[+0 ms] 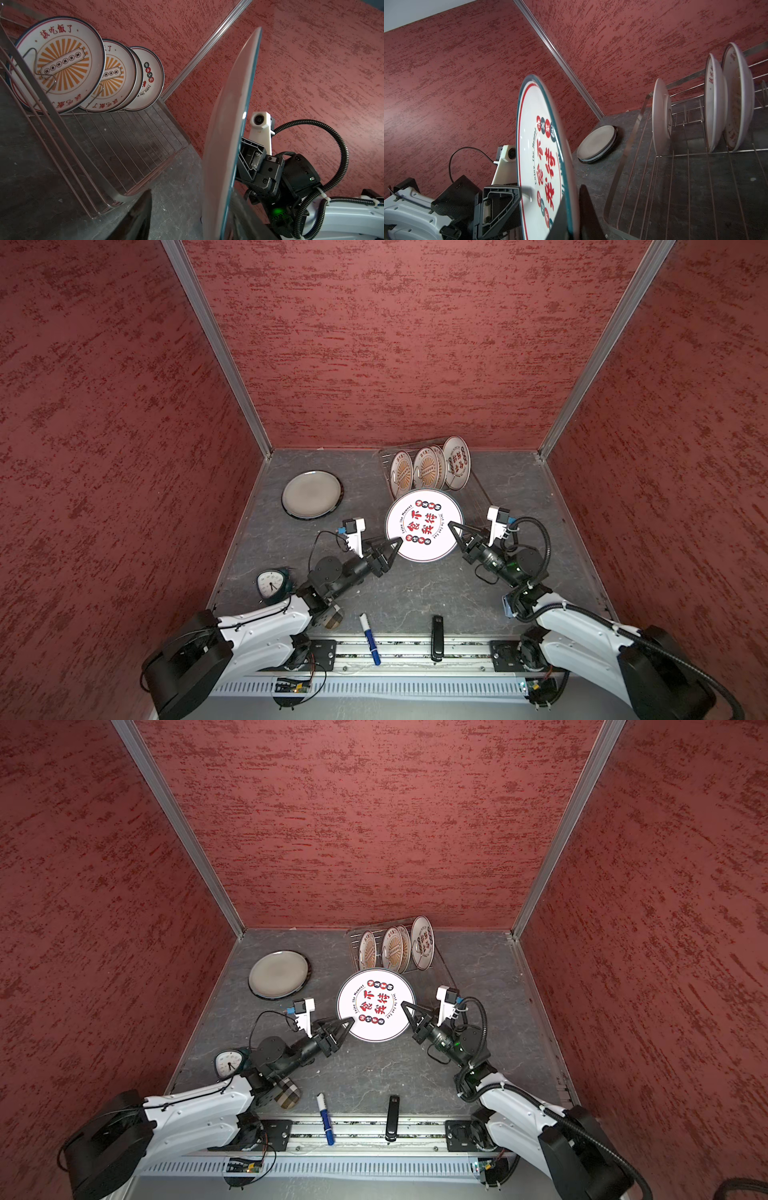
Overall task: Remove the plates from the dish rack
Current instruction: 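Bring the printed plate toward the left gripper while the left gripper grasps its rim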
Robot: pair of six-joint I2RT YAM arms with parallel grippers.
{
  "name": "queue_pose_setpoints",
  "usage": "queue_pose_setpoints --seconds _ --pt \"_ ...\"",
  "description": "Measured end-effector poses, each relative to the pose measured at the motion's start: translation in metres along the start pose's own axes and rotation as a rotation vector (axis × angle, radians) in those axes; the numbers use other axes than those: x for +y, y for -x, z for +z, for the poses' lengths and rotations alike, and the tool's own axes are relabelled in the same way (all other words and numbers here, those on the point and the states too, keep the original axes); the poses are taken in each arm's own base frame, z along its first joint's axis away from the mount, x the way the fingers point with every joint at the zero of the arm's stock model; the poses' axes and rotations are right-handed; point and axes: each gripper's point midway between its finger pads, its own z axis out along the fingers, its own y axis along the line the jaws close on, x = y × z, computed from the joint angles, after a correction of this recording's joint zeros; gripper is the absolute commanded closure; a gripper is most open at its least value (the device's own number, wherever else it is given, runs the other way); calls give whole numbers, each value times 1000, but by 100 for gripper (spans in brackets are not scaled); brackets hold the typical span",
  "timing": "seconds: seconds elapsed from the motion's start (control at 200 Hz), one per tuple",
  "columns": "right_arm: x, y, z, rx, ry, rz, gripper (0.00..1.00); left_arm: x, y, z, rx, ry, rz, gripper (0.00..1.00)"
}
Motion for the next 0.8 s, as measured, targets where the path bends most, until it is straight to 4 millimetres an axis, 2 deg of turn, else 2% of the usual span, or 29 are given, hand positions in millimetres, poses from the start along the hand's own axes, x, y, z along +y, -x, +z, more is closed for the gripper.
queue_pose_setpoints --seconds 0.381,0.571,0.797 --pt "4 -11 5 20 11 -22 100 -3 1 7 -11 -10 -22 87" --pt "1 -12 6 17 -6 -20 100 -2 -1 9 -8 -9 -15 94" --pt "0 -12 14 23 -1 -30 81 0 0 9 -13 1 -40 100"
